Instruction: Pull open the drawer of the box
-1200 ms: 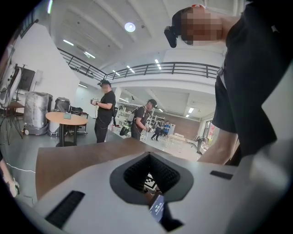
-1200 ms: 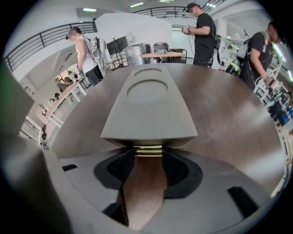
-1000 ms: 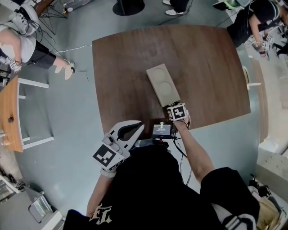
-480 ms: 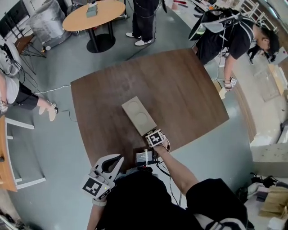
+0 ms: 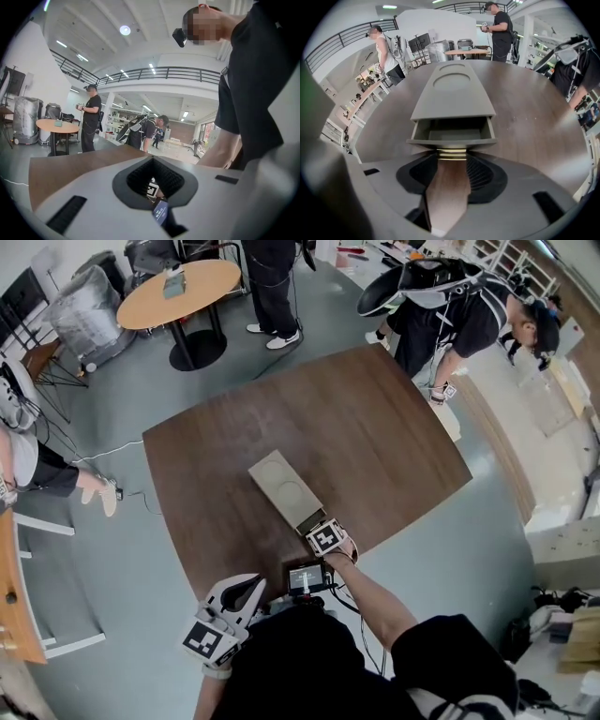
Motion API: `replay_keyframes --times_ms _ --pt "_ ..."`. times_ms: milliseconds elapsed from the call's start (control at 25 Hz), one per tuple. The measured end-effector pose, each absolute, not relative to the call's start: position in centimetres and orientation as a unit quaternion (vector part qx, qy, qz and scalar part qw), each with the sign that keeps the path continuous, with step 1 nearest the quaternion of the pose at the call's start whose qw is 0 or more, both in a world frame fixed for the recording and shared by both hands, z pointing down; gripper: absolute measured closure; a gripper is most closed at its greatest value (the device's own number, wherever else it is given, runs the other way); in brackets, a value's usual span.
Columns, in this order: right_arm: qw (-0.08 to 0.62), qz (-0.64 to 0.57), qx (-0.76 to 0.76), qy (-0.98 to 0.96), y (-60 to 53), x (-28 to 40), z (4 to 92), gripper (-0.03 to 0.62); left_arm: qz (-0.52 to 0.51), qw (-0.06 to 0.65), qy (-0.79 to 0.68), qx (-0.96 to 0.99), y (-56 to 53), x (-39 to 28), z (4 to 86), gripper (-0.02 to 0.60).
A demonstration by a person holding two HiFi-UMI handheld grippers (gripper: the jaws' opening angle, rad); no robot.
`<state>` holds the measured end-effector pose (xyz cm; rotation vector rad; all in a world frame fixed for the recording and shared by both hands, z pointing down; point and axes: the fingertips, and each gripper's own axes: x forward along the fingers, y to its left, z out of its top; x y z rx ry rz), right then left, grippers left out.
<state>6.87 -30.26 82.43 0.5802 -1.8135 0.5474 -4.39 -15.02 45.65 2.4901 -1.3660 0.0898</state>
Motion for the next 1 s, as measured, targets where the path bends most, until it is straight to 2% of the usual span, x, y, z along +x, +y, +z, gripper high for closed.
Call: replay_keyframes --times_ms 160,320,440,640,1000 --pt "0.509 0.254 0.221 -0.792 -28.9 5.4 82.3 0.421 0.031 0.150 -0.470 0.869 -14.5 -4.1 45.7 0.577" --pt "0.525 0.243 0.233 -0.782 -28.6 7.0 82.4 0.421 0.028 0.144 -0.462 0.875 -13.8 -3.5 45.6 0.577" --pt "0.504 0.266 0.218 -0.793 -27.5 6.5 82.3 0.421 0.029 0.148 -0.458 0.876 -13.5 -3.0 45.6 0.577" --pt "0.553 0.232 0.255 -0.759 -27.8 10.2 82.6 0.421 0.028 0.147 -0.450 0.880 -13.2 -2.5 45.6 0.577" --pt "0.531 0.229 0.255 -0.775 -27.2 10.7 82.0 0.421 0.018 0.153 -0.437 0.886 -12.9 -1.7 45.0 0.577"
